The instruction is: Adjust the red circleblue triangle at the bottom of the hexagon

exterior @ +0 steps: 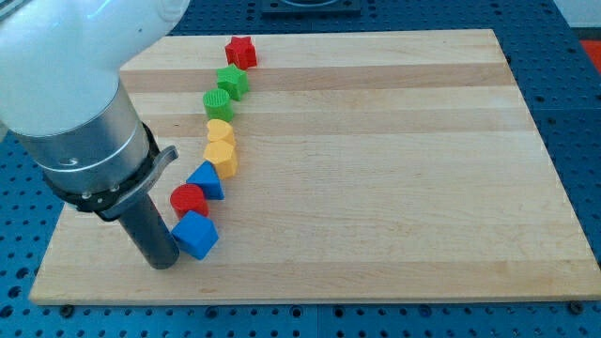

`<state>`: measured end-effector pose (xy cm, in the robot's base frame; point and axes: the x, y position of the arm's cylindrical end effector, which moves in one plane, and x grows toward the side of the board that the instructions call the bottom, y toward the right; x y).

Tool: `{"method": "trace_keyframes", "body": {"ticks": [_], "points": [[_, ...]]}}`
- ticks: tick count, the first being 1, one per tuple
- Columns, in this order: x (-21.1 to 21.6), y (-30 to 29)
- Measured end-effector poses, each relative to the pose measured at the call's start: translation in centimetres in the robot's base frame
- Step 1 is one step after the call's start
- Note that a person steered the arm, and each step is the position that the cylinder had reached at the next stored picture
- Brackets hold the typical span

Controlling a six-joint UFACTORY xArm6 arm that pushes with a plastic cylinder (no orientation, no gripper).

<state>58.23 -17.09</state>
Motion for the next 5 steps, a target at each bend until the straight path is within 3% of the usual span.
{"method": "trace_keyframes", "body": {"ticks": [1, 2, 4, 5], "points": [[-2.1, -6.7], [-5.4, -6.3], [-6.2, 2.1], [-6.9, 0.3]]}}
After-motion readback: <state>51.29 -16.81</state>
